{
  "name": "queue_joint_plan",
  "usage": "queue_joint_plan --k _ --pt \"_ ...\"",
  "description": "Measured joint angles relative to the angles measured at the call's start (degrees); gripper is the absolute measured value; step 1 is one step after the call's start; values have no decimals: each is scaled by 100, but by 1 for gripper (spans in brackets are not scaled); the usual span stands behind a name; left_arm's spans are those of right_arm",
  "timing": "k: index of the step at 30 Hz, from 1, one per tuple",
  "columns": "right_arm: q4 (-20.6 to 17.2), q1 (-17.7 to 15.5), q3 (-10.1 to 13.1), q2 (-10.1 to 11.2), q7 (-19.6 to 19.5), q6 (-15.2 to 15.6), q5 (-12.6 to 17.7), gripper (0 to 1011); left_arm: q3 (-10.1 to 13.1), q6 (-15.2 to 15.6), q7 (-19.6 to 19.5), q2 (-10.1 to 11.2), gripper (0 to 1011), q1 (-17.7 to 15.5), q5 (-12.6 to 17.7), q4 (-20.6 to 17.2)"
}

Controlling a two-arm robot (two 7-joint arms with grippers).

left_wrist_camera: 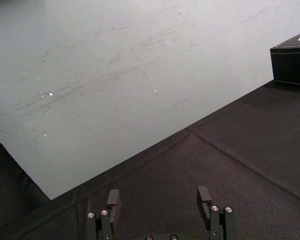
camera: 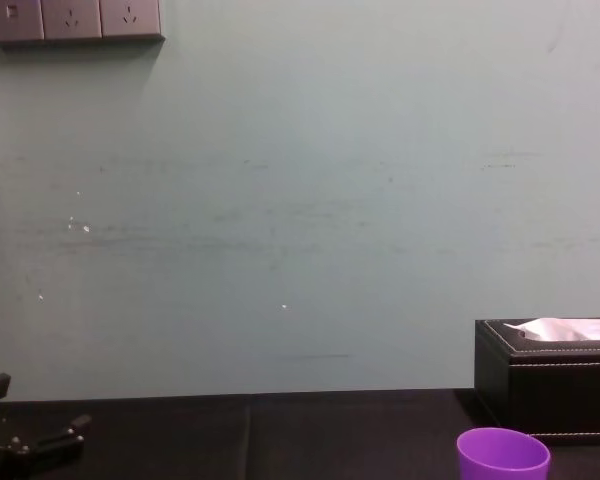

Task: Stack the three plastic cups sequentially using one hand.

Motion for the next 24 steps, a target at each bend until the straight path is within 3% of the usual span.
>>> queue_joint_plan --k 24 --pt "231 294 -192 -333 -120 14 -202 1000 0 0 0 0 1000 0 0 0"
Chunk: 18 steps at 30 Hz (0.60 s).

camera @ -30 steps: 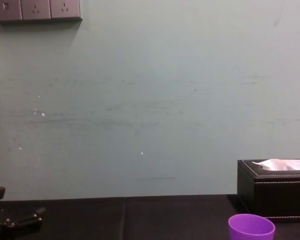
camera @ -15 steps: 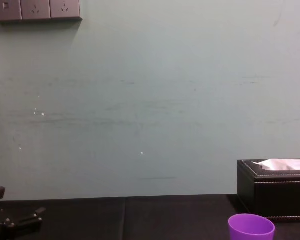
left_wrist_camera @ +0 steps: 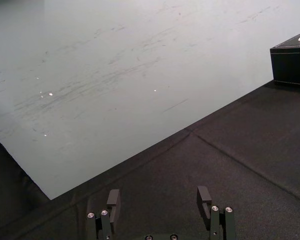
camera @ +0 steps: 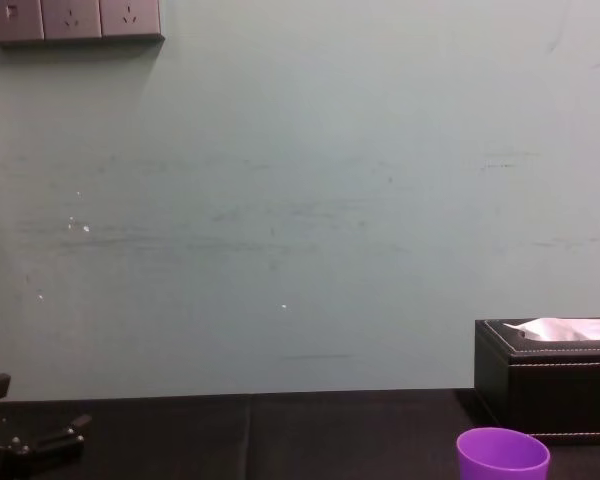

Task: Stack the three plastic cups sequentially using one hand.

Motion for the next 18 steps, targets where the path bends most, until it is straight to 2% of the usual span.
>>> queue_joint_plan --k 8,18 --pt "105 76 -25 -114 -78 -17 -79 1000 0 0 0 0 1000 0 0 0" --pt "95 68 -24 -98 -74 -17 -74 1000 0 0 0 0 1000 0 0 0"
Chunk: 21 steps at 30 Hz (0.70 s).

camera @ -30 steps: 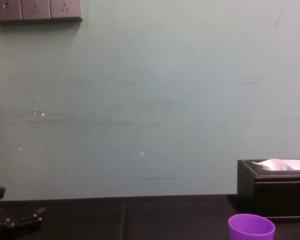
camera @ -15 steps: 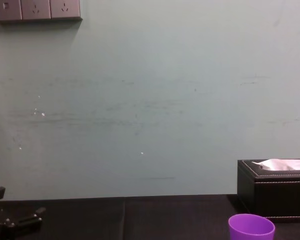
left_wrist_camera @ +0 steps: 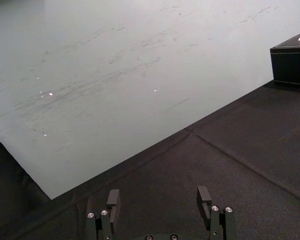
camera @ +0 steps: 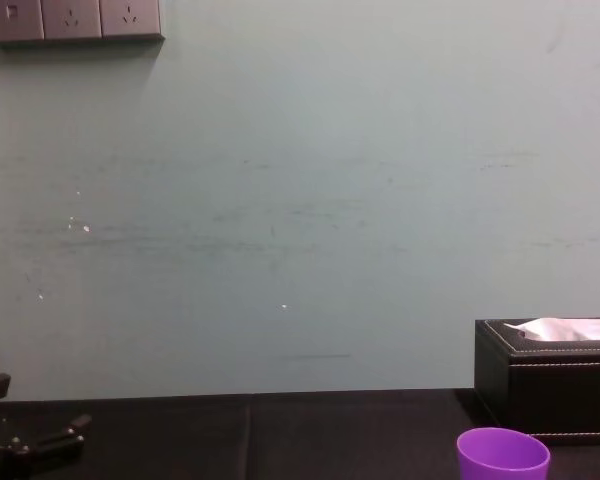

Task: Stack the three plastic cups sequentially using one hand.

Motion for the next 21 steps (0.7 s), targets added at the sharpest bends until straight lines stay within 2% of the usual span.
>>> queue_joint_plan --k 5,16,21 --pt "-7 -3 2 6 0 0 2 994 0 0 0 0 1000 0 0 0" --pt "-14 -7 5 11 6 1 6 728 0 0 0 0 1000 0 0 0" --pt "-50 -15 35 12 5 11 20 715 0 0 0 0 1000 0 0 0"
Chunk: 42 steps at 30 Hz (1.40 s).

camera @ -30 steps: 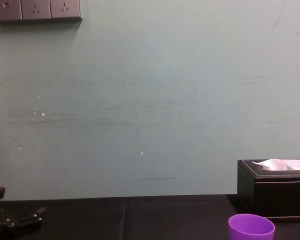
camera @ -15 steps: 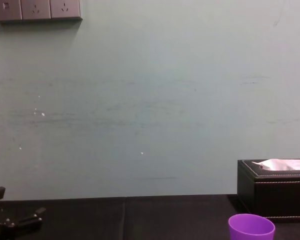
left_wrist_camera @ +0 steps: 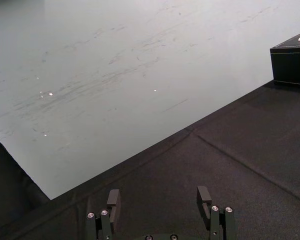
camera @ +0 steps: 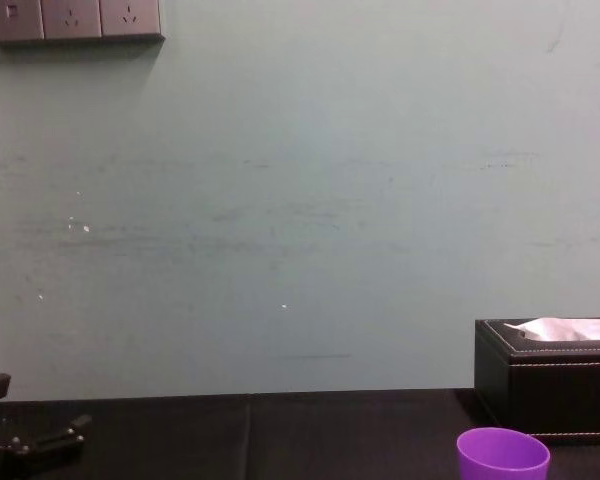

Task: Stack the three plastic cups sequentially using one hand.

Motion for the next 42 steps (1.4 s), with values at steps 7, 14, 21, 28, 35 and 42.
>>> queue_joint_plan --k 7,14,21,28,35,42 --pt "-249 121 89 80 -2 307 78 715 0 0 0 0 1000 0 0 0" --pt "-476 531 89 130 4 762 156 715 0 0 0 0 1000 0 0 0" --pt "-500 1001 9 73 -35 1089 202 715 0 0 0 0 1000 0 0 0" --pt "-252 1569 -157 -69 -147 1293 140 715 0 0 0 0 1000 0 0 0" --pt "112 1976 -286 -228 -235 1380 17 715 0 0 0 0 1000 0 0 0" --pt "439 2166 -368 -356 -275 1365 -86 715 0 0 0 0 1000 0 0 0"
